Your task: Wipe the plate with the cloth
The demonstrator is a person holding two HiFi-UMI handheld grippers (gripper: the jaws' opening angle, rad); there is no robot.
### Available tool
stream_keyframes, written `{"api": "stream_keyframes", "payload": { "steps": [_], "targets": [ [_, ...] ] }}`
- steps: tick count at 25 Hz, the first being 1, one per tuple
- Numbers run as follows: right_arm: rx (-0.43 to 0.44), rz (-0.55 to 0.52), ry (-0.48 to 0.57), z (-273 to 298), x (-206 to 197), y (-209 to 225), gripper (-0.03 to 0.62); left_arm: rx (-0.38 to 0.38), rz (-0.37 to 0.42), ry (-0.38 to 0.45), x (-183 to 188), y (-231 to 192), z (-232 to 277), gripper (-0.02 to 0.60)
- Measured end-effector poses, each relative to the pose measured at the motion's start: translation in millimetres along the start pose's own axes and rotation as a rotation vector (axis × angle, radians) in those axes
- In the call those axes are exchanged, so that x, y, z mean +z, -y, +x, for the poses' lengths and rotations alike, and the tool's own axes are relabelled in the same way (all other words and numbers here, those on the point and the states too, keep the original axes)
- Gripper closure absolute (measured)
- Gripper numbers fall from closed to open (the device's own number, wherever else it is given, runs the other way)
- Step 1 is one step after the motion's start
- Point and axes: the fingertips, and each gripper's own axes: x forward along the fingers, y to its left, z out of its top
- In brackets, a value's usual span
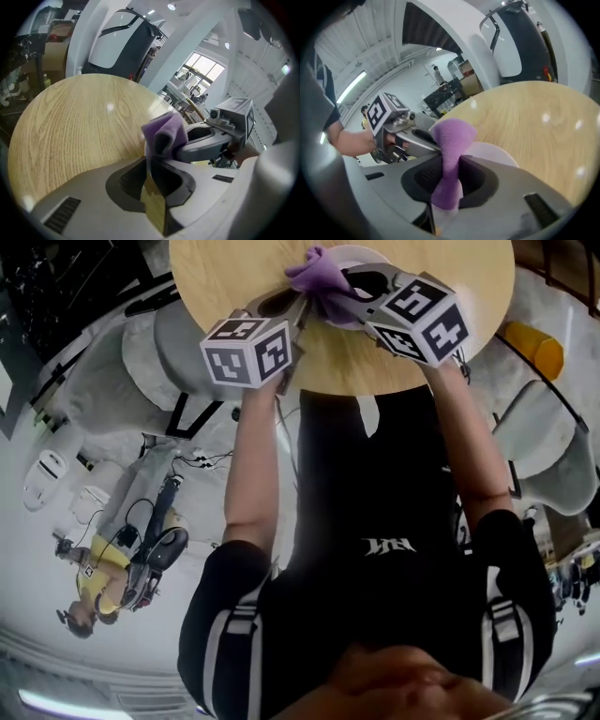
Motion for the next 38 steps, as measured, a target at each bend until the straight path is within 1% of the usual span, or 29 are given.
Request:
{"api": "stream_keyframes", "payload": {
  "steps": [3, 5, 7, 14, 18, 20, 22, 24, 27, 29, 30, 33, 38],
  "targets": [
    [-0.035, -0.028, -0.043, 6.1, -7.6, 6.4, 0.503, 0.002, 0.004, 0.003, 0.3, 0.7, -1.0, 0.545],
    [-0.064, -0.065, -0.067, 0.7, -10.2, 10.6, 0.503, -0.001, 0.008, 0.002, 0.7, 1.5, -1.0, 0.545],
    [-0.086, -0.079, -0.087, -8.0, -15.0, 16.5, 0.503, -0.003, 0.008, 0.000, 0.4, 1.7, -0.8, 0.545],
    [-0.183, -0.016, -0.094, -60.0, -37.7, 54.2, 0.503, -0.001, 0.010, 0.003, 0.6, 1.3, 0.3, 0.545],
    [-0.216, 0.012, -0.092, -85.4, -44.3, 61.8, 0.503, -0.003, 0.005, 0.004, 1.1, 2.4, 0.4, 0.545],
    [-0.225, 0.031, -0.074, -93.2, -43.6, 61.7, 0.503, 0.000, 0.000, 0.006, 1.4, 2.7, 0.7, 0.545],
    [-0.218, 0.023, -0.040, -96.2, -37.4, 52.1, 0.503, 0.007, 0.001, 0.003, 0.5, 4.7, 0.9, 0.545],
    [-0.184, -0.003, 0.001, -89.4, -23.6, 34.0, 0.503, 0.009, 0.003, 0.003, 0.4, 5.7, 1.6, 0.545],
    [-0.082, -0.017, 0.025, -52.1, -4.6, 5.5, 0.503, 0.012, 0.000, 0.007, 1.5, 2.7, 0.7, 0.545],
    [-0.018, 0.000, 0.015, -24.7, -1.7, -7.5, 0.503, 0.015, -0.002, 0.009, 0.8, 3.3, 0.3, 0.545],
    [-0.003, 0.010, 0.000, -14.1, -3.5, -10.4, 0.503, 0.015, -0.002, 0.009, 0.2, 4.4, 0.4, 0.546],
    [-0.013, 0.023, -0.066, 3.1, -14.1, -6.0, 0.503, 0.015, 0.000, 0.011, 0.1, 5.6, 0.1, 0.546],
    [-0.052, -0.014, -0.135, -1.9, -23.7, 6.4, 0.503, 0.020, 0.015, 0.013, 2.2, 4.7, 0.8, 0.546]
  ]
}}
